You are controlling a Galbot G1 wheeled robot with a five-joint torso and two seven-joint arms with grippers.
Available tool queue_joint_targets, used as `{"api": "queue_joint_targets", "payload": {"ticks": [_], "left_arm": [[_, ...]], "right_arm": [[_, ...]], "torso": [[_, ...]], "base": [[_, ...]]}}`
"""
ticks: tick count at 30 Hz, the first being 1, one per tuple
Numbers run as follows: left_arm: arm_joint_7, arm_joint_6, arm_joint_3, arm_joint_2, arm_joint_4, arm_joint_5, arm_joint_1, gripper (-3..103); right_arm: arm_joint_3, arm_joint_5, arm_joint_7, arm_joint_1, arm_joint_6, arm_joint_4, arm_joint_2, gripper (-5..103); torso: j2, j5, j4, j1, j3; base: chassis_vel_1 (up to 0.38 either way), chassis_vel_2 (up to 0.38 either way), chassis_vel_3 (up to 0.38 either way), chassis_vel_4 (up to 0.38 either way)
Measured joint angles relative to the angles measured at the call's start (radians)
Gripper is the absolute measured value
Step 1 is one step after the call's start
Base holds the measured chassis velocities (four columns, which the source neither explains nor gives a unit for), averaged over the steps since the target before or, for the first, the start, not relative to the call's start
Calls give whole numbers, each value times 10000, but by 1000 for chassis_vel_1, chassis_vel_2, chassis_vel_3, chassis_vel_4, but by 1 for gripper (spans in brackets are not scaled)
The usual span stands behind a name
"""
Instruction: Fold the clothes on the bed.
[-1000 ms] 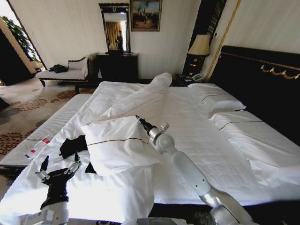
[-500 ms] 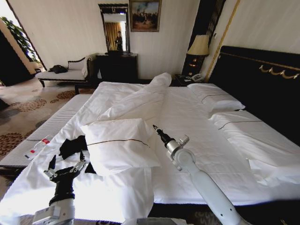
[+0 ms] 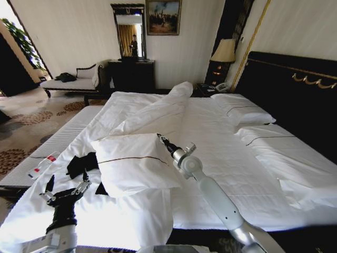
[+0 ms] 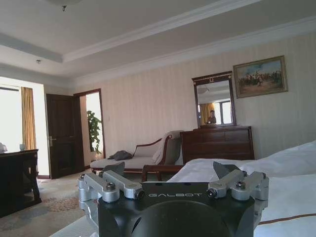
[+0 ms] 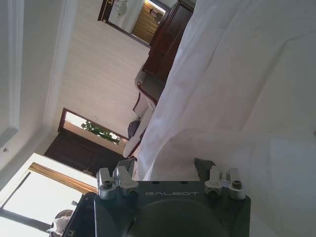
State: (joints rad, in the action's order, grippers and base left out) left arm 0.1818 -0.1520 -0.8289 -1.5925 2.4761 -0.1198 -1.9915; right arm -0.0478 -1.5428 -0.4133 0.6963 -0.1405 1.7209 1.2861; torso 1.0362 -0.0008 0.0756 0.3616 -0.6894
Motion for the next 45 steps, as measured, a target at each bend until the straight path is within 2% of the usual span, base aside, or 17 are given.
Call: {"api": "queue_joint_targets", "payload": {"ticks": [3, 5, 8, 10, 12, 14, 15, 19, 23, 27, 28, 31, 32, 33, 39, 43, 45], "left_arm": [[10, 26, -111, 43, -97, -105, 66, 100], [11, 33, -123, 47, -129, -120, 81, 100], [11, 46, -127, 48, -256, -129, 142, 100], [11, 49, -126, 49, -323, -124, 183, 100], [11, 49, -127, 54, -341, -123, 195, 100], [11, 54, -153, 79, -356, -157, 206, 100], [11, 54, -153, 79, -356, -157, 206, 100], [16, 58, -254, 132, -398, -299, 244, 100], [19, 59, -265, 135, -422, -323, 264, 100], [22, 60, -227, 121, -454, -330, 305, 100], [22, 60, -227, 121, -454, -330, 305, 100], [23, 60, -196, 111, -456, -331, 322, 100], [23, 60, -192, 111, -456, -332, 327, 100], [25, 60, -191, 114, -456, -339, 331, 100], [34, 58, -197, 152, -427, -468, 366, 100], [49, 61, -145, 216, -430, -564, 477, 100], [49, 67, -91, 227, -433, -565, 504, 100]], "right_arm": [[-361, 79, 2, -341, -25, -416, 255, 83], [-439, 99, 8, -405, -29, -501, 312, 83], [-831, 262, 43, -633, -48, -873, 544, 96], [-1029, 356, 77, -745, -61, -1071, 674, 87], [-1103, 393, 103, -816, -62, -1181, 741, 87], [-1210, 446, 132, -940, -62, -1384, 851, 76], [-1210, 446, 132, -940, -62, -1384, 851, 76], [-1280, 471, 170, -1069, -41, -1594, 929, 54], [-1281, 488, 179, -1075, -28, -1612, 942, 49], [-1268, 608, 215, -1050, 175, -1589, 966, 27], [-1268, 608, 215, -1050, 175, -1589, 966, 27], [-1068, 650, 248, -947, 450, -1360, 976, 12], [-961, 654, 273, -880, 534, -1197, 947, 12], [-814, 656, 307, -770, 605, -981, 894, 6], [120, 621, 523, 103, 834, 373, 471, 1], [1483, 794, 893, 1935, 1151, 1942, 11, 1], [1835, 826, 936, 2291, 1217, 2265, -40, 1]], "torso": [[0, 0, 0, 0, 0], [0, 1, 0, 0, 0], [-1, 1, 1, 1, 0], [0, 1, 1, 1, 0], [0, 0, 0, 0, 0], [0, 1, 1, 0, 0], [0, 1, 1, 0, 0], [0, 2, 1, 0, 0], [0, 2, 1, 1, 0], [0, 3, -1, 1, 0], [0, 3, -1, 1, 0], [0, 3, -3, 1, -1], [-1, 3, -4, 1, 0], [0, 3, -6, 1, -1], [0, 3, -1, 1, 0], [0, 6, 3, 1, 0], [0, 6, 3, 0, 1]], "base": [[0, 0, 0, 0], [0, 0, 0, 0], [0, 0, 0, 0], [0, 0, 0, 0], [0, 0, 0, 0], [0, 0, 0, 0], [0, 0, 0, 0], [0, 0, 0, 0], [0, 0, 0, 0], [0, 0, 0, 0], [0, 0, 0, 0], [0, 0, 0, 0], [0, 0, 0, 0], [0, 0, 0, 0], [0, 0, 0, 0], [0, 0, 0, 0], [0, 0, 0, 0]]}}
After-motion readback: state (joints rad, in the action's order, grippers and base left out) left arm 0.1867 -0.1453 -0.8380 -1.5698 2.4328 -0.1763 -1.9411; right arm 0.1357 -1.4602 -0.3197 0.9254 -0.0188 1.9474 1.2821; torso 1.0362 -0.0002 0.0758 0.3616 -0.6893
